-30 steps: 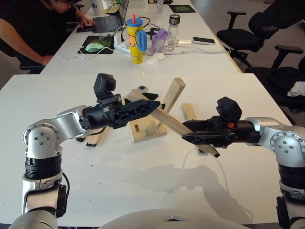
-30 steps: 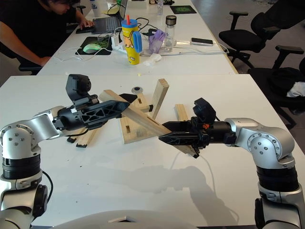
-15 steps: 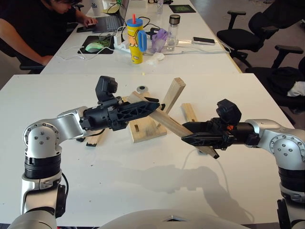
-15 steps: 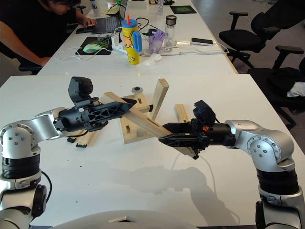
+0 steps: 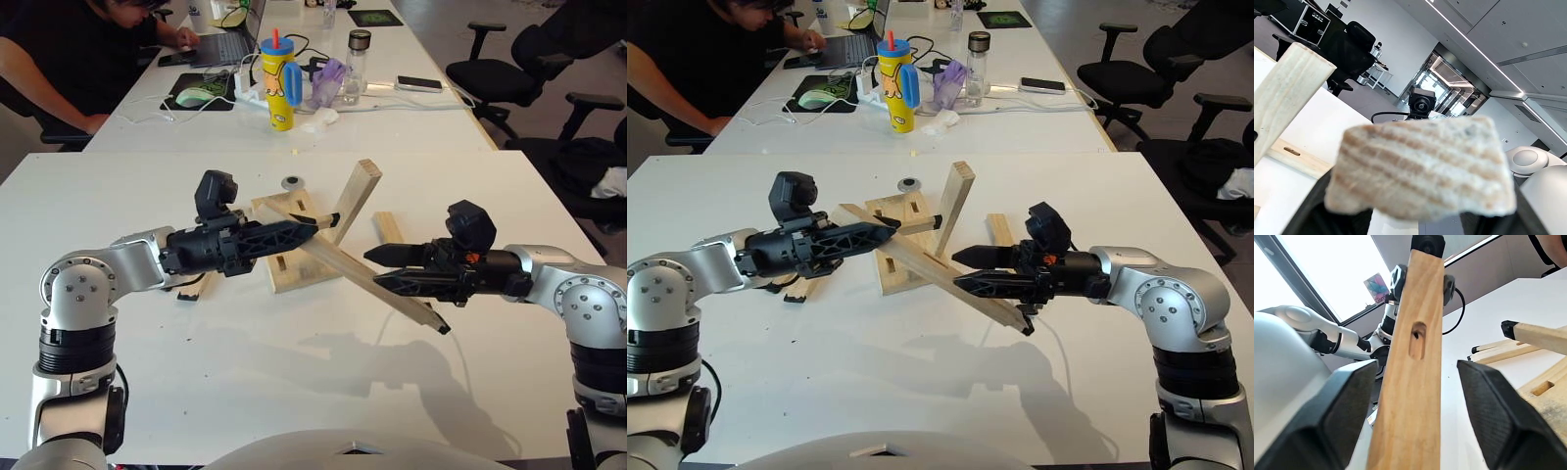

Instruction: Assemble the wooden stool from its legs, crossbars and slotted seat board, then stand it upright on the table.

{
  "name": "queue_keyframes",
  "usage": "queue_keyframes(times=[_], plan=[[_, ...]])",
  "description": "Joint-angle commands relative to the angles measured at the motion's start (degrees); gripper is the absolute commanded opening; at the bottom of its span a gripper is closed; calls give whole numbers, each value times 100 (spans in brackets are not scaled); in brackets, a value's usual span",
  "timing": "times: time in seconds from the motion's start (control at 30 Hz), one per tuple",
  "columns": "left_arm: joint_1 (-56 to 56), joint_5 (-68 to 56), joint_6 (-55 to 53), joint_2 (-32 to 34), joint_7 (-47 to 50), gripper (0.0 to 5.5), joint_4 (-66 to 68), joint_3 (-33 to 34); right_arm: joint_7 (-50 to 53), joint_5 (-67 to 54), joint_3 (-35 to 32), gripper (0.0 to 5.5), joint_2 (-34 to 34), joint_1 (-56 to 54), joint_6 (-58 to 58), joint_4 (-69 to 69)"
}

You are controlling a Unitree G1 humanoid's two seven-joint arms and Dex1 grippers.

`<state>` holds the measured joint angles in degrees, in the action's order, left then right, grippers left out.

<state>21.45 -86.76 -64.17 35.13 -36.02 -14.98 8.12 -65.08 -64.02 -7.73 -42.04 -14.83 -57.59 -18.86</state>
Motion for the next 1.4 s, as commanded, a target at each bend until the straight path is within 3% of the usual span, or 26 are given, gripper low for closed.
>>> queue_keyframes(times=[0.03,0.2,0.4,0.77,0.97,1.13,1.4], plan=[[-338,224,-59,514,-247,201,18,397,423,275,-167,365,31,32,178,279],[-642,852,99,1292,-960,201,347,949,1230,1168,437,369,441,286,541,357],[-645,2025,574,2045,-2168,201,910,915,2129,3041,1584,369,820,656,1527,694],[-144,3460,1390,2386,-3405,201,1991,571,2451,3531,2294,369,1898,776,1807,937],[162,3852,1633,2188,-3528,201,2313,437,2685,4324,2313,369,2054,243,2449,1963],[279,4071,1796,1972,-3477,201,2302,344,2956,4551,1915,369,2219,-47,2879,2393],[152,4289,2179,1477,-2911,201,1848,545,2464,3907,1585,369,2041,317,2093,1375]])
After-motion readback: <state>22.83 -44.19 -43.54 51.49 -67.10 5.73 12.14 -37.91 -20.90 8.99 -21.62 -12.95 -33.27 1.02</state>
